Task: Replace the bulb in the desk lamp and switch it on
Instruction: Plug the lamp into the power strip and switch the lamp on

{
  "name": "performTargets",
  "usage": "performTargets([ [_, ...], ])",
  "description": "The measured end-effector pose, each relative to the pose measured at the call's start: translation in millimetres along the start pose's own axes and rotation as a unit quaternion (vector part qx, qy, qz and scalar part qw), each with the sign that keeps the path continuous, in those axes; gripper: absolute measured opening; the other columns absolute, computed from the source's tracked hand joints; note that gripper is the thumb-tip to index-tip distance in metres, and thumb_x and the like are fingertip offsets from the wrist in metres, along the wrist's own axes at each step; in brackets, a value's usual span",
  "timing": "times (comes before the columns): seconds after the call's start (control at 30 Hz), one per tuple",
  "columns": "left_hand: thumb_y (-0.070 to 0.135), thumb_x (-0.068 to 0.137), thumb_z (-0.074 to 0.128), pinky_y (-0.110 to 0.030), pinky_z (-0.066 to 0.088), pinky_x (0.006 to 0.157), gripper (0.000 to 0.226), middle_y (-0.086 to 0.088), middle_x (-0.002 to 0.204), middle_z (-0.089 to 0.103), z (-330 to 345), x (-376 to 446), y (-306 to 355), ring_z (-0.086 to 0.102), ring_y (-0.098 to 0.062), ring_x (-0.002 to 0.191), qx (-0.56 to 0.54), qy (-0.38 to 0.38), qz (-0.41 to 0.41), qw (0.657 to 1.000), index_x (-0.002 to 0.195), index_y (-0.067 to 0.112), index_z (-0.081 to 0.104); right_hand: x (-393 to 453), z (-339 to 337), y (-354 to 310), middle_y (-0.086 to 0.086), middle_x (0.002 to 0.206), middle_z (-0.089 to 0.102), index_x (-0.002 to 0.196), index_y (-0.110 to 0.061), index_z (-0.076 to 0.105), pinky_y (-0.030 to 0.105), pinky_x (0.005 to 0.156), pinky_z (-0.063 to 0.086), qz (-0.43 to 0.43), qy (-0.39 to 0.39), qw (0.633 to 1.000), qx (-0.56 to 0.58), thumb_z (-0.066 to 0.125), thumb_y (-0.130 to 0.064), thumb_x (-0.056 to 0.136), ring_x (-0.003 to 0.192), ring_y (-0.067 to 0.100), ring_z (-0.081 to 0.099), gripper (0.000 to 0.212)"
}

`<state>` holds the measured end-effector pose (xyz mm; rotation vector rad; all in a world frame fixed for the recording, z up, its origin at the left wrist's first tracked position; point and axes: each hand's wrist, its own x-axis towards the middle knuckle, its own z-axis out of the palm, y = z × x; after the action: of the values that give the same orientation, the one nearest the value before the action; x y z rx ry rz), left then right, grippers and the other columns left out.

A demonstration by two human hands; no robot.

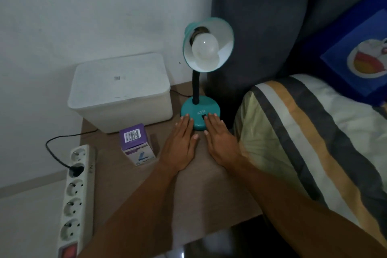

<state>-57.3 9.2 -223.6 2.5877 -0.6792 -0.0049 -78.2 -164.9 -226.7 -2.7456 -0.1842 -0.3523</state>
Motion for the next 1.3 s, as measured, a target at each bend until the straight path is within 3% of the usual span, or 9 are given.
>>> performTargets([
  [0.2, 0.044, 0.109, 0.024, -0.036, 0.007, 0.13, 0.065, -0.012, 0.172, 0.014, 7, -2, -1, 0.009, -0.021, 0.16, 0.005, 0.012, 0.002, 1.0, 0.163, 0.008, 0.019, -3, 9, 5, 0.017, 0.155, 0.043, 0.151, -0.004, 0.039, 0.04, 0.122, 0.02, -0.002, -0.004, 1.0, -0.002, 0.026, -0.029, 0.103, 0.147, 0.03, 0.036, 0.056],
  [0.37, 0.05, 0.104, 0.016, -0.045, 0.014, 0.13, 0.073, -0.016, 0.17, 0.02, 9, -2, 0, 0.014, -0.027, 0.16, 0.001, 0.008, -0.012, 1.0, 0.161, 0.004, 0.028, -2, 11, 5, 0.017, 0.146, 0.054, 0.143, -0.002, 0.051, 0.046, 0.116, 0.032, 0.003, 0.021, 1.0, 0.004, 0.033, -0.026, 0.101, 0.138, 0.034, 0.048, 0.052],
  [0.57, 0.053, 0.101, 0.013, -0.034, 0.003, 0.13, 0.077, -0.014, 0.171, 0.017, 6, -2, 3, 0.011, -0.026, 0.16, -0.004, 0.004, -0.02, 1.0, 0.161, 0.006, 0.025, -2, 11, 3, 0.018, 0.144, 0.055, 0.141, 0.0, 0.053, 0.047, 0.116, 0.033, -0.001, 0.027, 1.0, -0.007, 0.034, -0.027, 0.1, 0.136, 0.035, 0.049, 0.052],
  [0.73, 0.048, 0.104, 0.018, -0.043, 0.013, 0.131, 0.073, -0.018, 0.169, 0.023, 8, 0, 0, 0.018, -0.03, 0.159, 0.01, 0.008, -0.01, 1.0, 0.158, 0.002, 0.031, -2, 13, 5, 0.017, 0.147, 0.052, 0.143, -0.002, 0.051, 0.047, 0.117, 0.032, -0.004, 0.034, 0.999, -0.011, 0.036, -0.027, 0.101, 0.138, 0.033, 0.046, 0.051],
  [1.07, 0.043, 0.107, 0.025, -0.036, 0.006, 0.13, 0.066, -0.017, 0.169, 0.02, 7, 0, 2, 0.015, -0.028, 0.16, 0.017, 0.017, -0.005, 1.0, 0.16, 0.003, 0.029, -1, 16, 7, 0.019, 0.147, 0.052, 0.143, -0.001, 0.05, 0.047, 0.117, 0.031, -0.007, 0.038, 0.999, -0.011, 0.036, -0.027, 0.1, 0.138, 0.035, 0.045, 0.052],
  [1.3, 0.047, 0.106, 0.021, -0.044, 0.015, 0.13, 0.069, -0.019, 0.168, 0.024, 8, 1, 1, 0.019, -0.03, 0.158, 0.022, 0.015, -0.005, 1.0, 0.158, 0.002, 0.031, 0, 16, 7, 0.018, 0.144, 0.052, 0.143, -0.002, 0.049, 0.048, 0.116, 0.032, -0.006, 0.04, 0.999, -0.006, 0.036, -0.027, 0.1, 0.135, 0.036, 0.048, 0.051],
])
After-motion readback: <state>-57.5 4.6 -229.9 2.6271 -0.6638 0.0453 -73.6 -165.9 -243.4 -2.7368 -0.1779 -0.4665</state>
